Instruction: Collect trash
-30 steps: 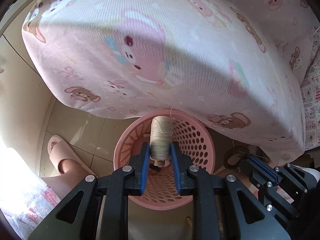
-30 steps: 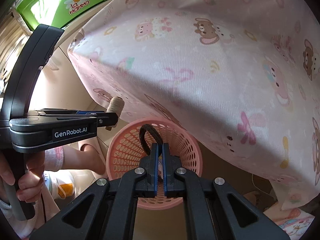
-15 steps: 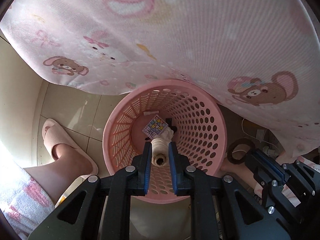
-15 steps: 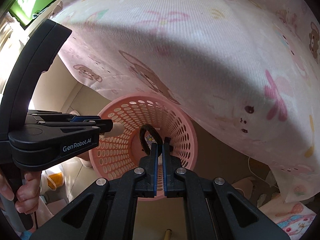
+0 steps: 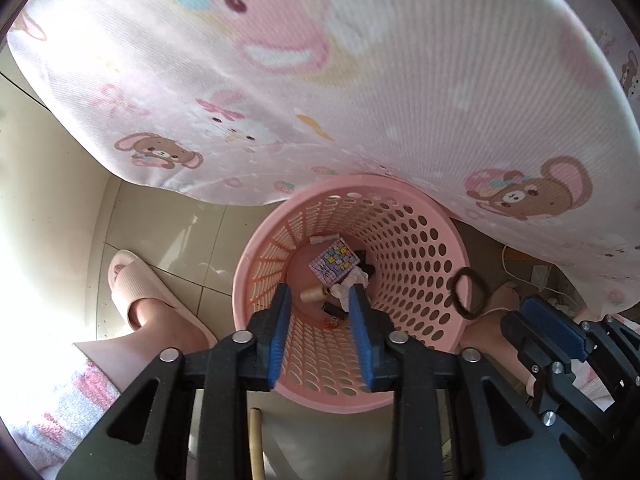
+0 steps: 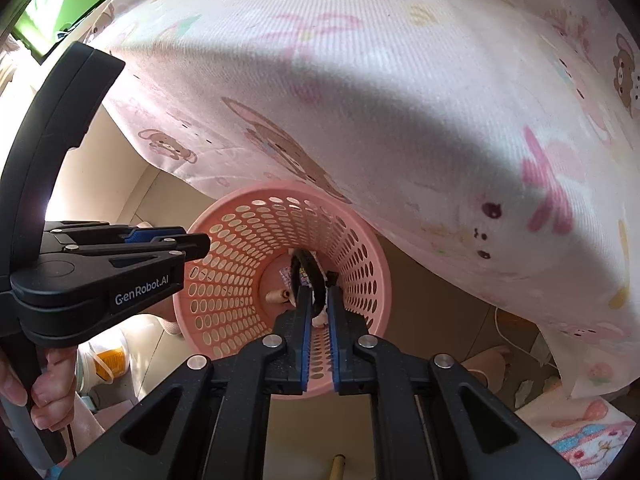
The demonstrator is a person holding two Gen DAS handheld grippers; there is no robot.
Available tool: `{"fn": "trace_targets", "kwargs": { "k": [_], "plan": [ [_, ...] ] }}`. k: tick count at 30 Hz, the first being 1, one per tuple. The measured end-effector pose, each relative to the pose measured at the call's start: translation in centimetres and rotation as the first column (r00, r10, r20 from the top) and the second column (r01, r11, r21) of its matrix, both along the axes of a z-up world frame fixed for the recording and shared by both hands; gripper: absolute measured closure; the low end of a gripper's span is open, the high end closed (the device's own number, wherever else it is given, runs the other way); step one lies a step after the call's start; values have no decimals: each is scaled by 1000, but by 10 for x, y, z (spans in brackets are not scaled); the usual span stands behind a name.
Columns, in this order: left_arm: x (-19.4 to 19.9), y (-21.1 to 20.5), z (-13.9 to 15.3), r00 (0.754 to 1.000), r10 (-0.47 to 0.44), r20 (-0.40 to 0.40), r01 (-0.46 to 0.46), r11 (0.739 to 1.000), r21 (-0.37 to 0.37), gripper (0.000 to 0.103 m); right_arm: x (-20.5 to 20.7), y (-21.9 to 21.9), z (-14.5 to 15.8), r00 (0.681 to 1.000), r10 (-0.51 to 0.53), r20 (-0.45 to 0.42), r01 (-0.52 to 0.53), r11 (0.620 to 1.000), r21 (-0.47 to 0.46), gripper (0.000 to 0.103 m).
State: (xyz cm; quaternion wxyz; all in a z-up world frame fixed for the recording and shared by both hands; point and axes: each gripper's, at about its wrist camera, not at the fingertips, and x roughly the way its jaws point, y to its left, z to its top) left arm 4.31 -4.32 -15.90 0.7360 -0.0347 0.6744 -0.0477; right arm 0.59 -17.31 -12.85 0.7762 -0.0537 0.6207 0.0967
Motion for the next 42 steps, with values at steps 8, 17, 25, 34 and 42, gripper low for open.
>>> {"fn": "trace_targets", "kwargs": {
  "k": [8,17,25,34,42],
  "plan": [
    [0,0,36,988,-36,152,21,995,97,49,1,-9,14,998,-58,38,57,998,20,48],
    [-11,10,99,925,-47,377,-17,986,165,36,-8,-29,62,976,-150,158,131,984,124,45],
    [-24,13,148,813,-44,581,-67,983,168,31,-26,-45,122,884,-228,408,156,967,202,38],
    [-41,12,177,708,-26,705,-84,989,121,1,-50,-57,163,780,-243,577,170,969,178,17],
    [-47,9,181,687,-46,726,-57,991,117,1,-48,-69,165,758,-282,589,222,959,174,17]
  ]
}}
